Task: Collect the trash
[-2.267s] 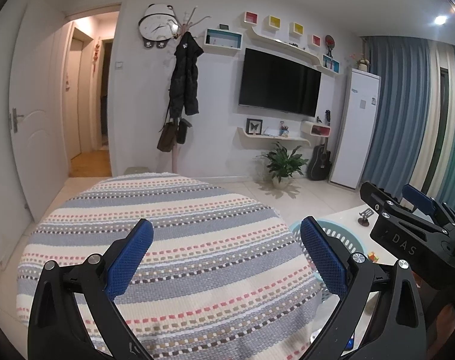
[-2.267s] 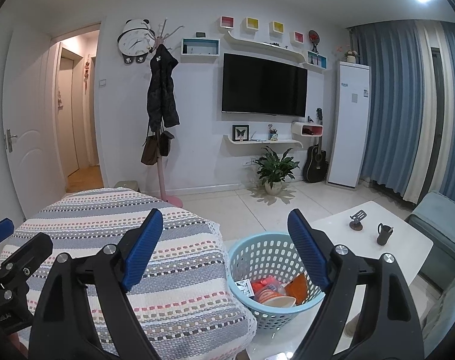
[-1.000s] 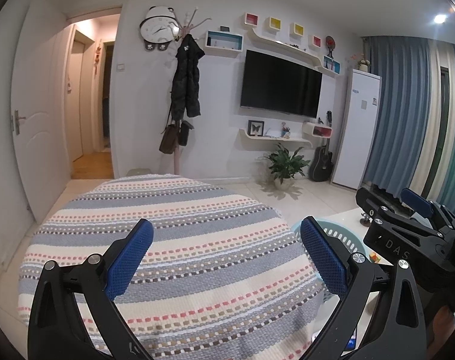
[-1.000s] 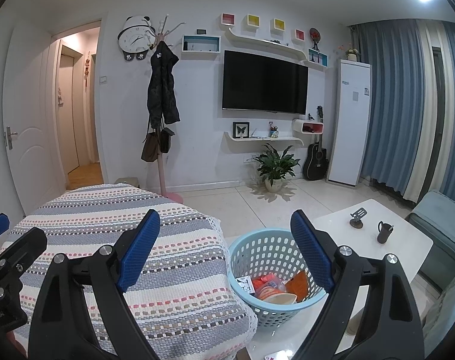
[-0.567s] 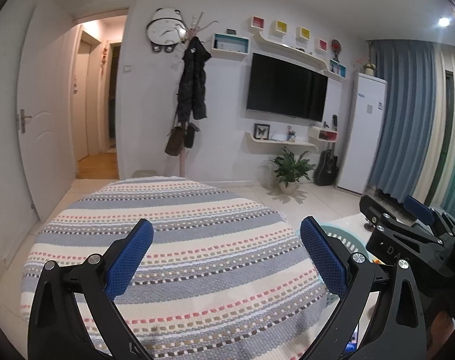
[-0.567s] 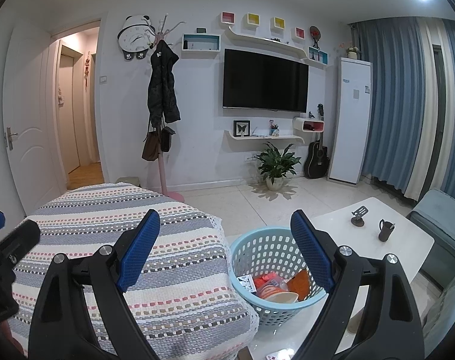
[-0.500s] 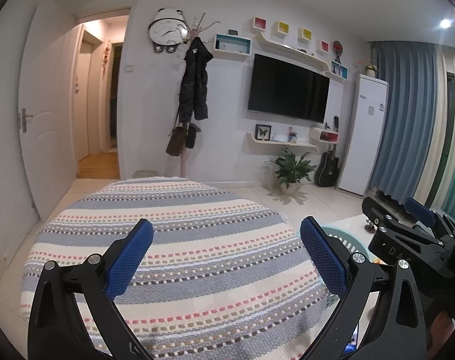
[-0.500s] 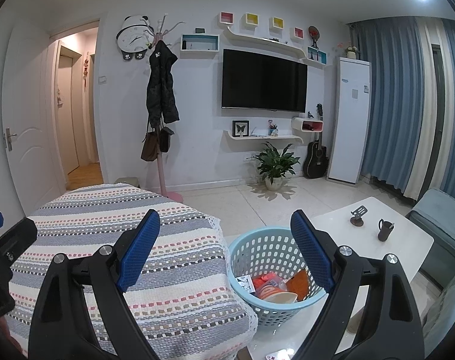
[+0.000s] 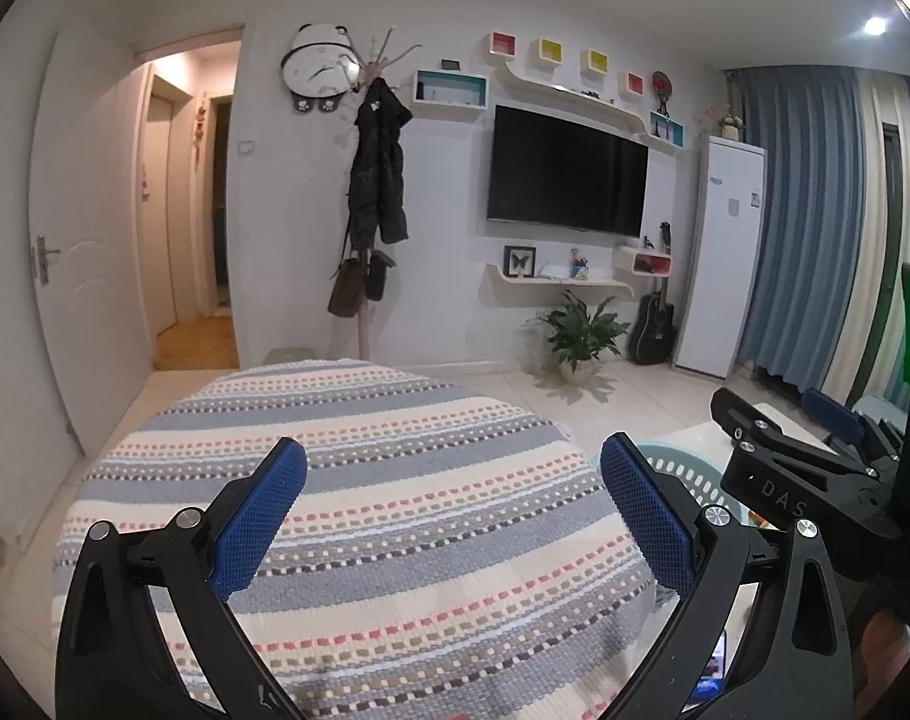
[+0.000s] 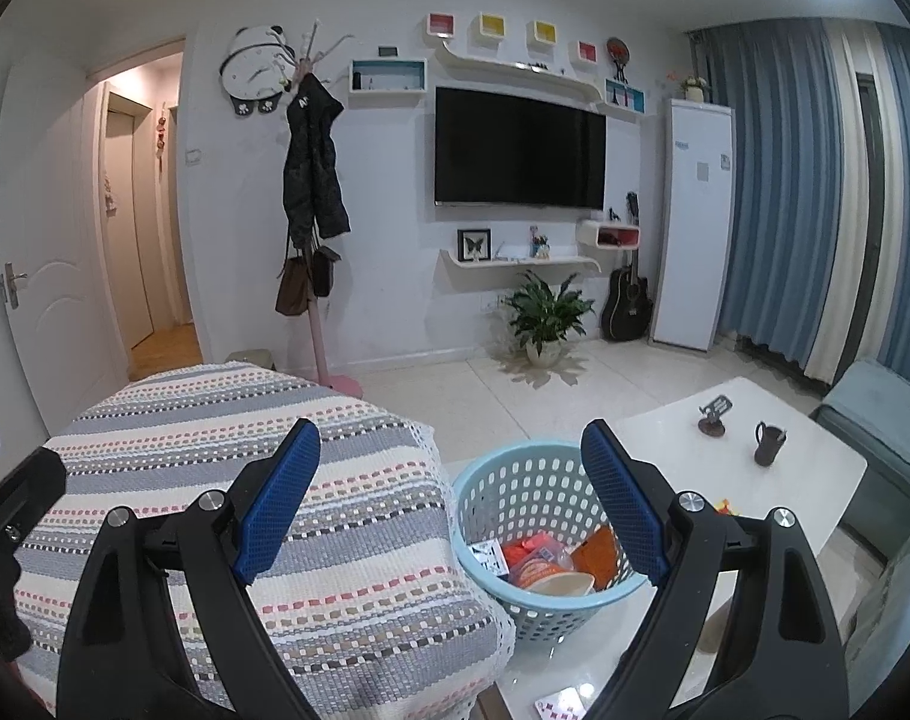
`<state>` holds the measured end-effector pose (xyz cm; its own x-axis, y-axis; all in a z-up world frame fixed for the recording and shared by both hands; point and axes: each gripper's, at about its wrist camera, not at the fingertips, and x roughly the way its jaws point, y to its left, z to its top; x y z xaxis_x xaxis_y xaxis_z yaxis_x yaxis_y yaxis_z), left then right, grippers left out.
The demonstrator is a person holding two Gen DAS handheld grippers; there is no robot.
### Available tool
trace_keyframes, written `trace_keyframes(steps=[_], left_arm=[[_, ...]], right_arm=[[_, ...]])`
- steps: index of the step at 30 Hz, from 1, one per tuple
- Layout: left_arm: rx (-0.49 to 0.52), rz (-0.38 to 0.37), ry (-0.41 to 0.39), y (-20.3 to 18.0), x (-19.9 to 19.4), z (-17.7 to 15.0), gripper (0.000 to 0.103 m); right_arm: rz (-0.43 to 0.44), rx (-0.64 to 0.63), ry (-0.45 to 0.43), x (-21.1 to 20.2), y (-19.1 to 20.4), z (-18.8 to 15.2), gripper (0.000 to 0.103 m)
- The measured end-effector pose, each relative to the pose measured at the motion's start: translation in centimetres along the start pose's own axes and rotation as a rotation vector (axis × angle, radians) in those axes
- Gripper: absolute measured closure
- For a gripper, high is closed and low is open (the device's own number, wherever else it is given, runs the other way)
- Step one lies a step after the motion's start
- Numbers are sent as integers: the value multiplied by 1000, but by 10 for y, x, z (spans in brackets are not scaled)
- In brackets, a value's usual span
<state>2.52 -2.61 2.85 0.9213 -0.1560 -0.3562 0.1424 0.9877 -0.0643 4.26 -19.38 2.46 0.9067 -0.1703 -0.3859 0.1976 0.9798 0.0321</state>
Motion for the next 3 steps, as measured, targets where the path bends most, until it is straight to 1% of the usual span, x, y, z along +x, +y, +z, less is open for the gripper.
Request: trace_keyframes(steps=[3], left_arm=[[-4, 2, 1, 0, 0, 0, 8]], right_arm=[[0, 8, 17, 4, -2, -2, 19]])
